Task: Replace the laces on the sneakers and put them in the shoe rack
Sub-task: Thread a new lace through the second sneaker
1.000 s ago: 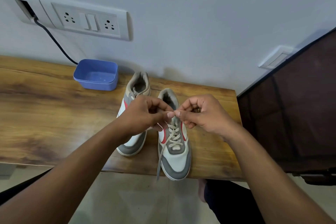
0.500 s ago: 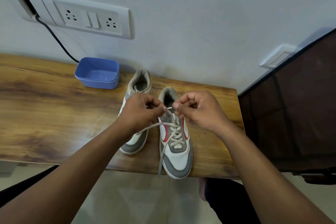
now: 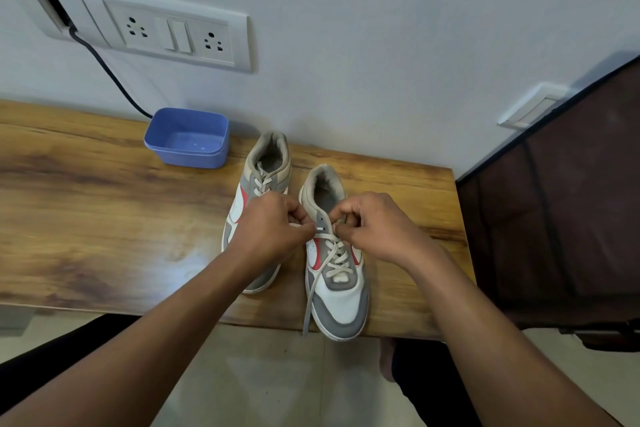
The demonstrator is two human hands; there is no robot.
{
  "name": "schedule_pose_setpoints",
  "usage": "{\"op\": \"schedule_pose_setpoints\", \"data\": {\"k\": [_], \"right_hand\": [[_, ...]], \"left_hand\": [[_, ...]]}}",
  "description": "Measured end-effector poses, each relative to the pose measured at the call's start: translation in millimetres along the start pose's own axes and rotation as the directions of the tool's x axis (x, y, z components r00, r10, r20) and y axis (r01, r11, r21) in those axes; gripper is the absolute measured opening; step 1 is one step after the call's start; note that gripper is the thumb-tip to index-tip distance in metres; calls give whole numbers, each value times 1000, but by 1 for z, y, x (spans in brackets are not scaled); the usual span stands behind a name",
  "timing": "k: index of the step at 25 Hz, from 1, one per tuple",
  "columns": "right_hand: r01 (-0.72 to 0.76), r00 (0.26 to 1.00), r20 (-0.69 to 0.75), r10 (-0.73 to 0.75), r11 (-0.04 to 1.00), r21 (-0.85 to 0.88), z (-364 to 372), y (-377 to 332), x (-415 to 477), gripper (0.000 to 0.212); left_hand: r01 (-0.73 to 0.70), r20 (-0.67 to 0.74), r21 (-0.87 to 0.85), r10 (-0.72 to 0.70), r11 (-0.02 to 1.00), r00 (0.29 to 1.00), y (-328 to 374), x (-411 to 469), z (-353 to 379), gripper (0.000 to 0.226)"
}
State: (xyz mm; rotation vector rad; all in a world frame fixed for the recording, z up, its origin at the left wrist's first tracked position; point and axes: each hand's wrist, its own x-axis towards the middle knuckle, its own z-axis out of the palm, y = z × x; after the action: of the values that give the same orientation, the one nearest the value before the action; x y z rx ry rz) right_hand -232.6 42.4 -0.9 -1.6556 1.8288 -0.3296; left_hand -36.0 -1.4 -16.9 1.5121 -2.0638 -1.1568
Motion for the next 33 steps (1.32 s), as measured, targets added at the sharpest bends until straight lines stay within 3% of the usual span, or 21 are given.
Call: {"op": "schedule_pose_setpoints", "data": {"k": [7, 19, 25, 30, 33], "right_hand": [[2, 1000, 0, -2, 1000, -2, 1, 1, -2, 16], [4, 998, 63, -9, 998, 69, 1, -4, -5, 15], [84, 995, 56, -86, 996, 37, 1, 1, -7, 9], [25, 997, 71, -33, 993, 115, 3, -3, -11, 15], [-12, 998, 60, 4, 991, 135, 5, -4, -10, 17]], "left_hand": [[-3, -54, 10, 4, 1000, 999, 2, -1, 6, 10], [-76, -27, 49, 77, 996, 997, 7, -6, 16, 7], [-117, 54, 67, 113, 991, 992, -5, 4, 0, 4], [-131, 146, 72, 119, 989, 982, -3, 5, -5, 1], [-135, 75, 61, 130, 989, 989, -3, -1, 1, 4]]}}
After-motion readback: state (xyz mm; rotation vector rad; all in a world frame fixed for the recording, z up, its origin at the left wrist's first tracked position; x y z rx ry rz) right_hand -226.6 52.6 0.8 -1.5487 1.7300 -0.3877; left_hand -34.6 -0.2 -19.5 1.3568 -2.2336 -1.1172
